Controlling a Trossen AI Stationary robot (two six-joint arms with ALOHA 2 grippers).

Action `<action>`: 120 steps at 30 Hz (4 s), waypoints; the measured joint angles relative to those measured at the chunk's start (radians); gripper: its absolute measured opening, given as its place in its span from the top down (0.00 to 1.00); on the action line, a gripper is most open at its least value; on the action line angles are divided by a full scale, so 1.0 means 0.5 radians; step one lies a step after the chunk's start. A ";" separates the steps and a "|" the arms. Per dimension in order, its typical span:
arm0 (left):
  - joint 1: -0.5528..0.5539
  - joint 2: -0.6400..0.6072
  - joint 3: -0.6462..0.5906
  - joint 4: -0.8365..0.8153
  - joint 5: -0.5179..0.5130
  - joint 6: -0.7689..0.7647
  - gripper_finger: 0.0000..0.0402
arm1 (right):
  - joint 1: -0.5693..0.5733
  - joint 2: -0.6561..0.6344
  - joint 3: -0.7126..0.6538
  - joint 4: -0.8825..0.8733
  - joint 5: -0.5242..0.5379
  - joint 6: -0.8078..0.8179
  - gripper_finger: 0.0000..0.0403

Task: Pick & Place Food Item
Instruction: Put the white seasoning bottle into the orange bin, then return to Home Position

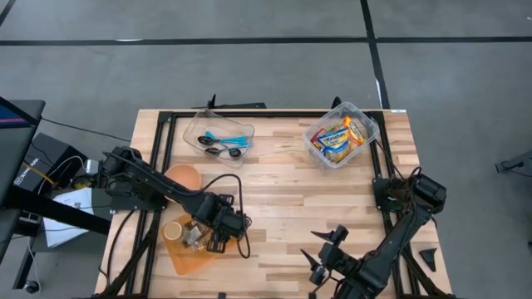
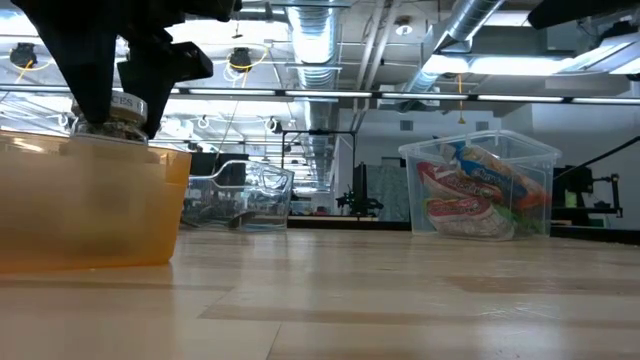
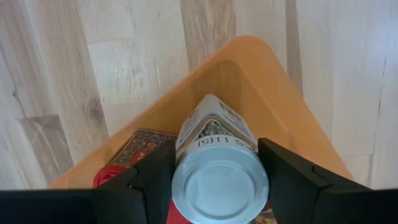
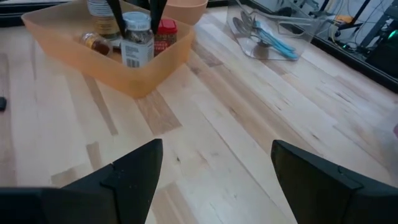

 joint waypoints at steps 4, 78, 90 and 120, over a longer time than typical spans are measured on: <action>-0.001 0.000 -0.001 0.003 -0.005 0.016 0.51 | -0.001 0.000 0.000 0.001 0.002 -0.001 0.26; 1.052 -2.025 -2.197 2.977 0.773 0.776 1.00 | -0.060 -0.002 0.002 -0.299 0.077 0.576 0.26; 1.039 -2.816 -2.448 2.564 0.764 0.785 1.00 | -0.229 -0.053 0.003 -0.298 -0.023 0.638 0.26; 1.030 -3.430 -2.511 1.956 0.824 0.953 1.00 | -0.234 -0.105 0.010 -0.065 -0.028 0.438 0.26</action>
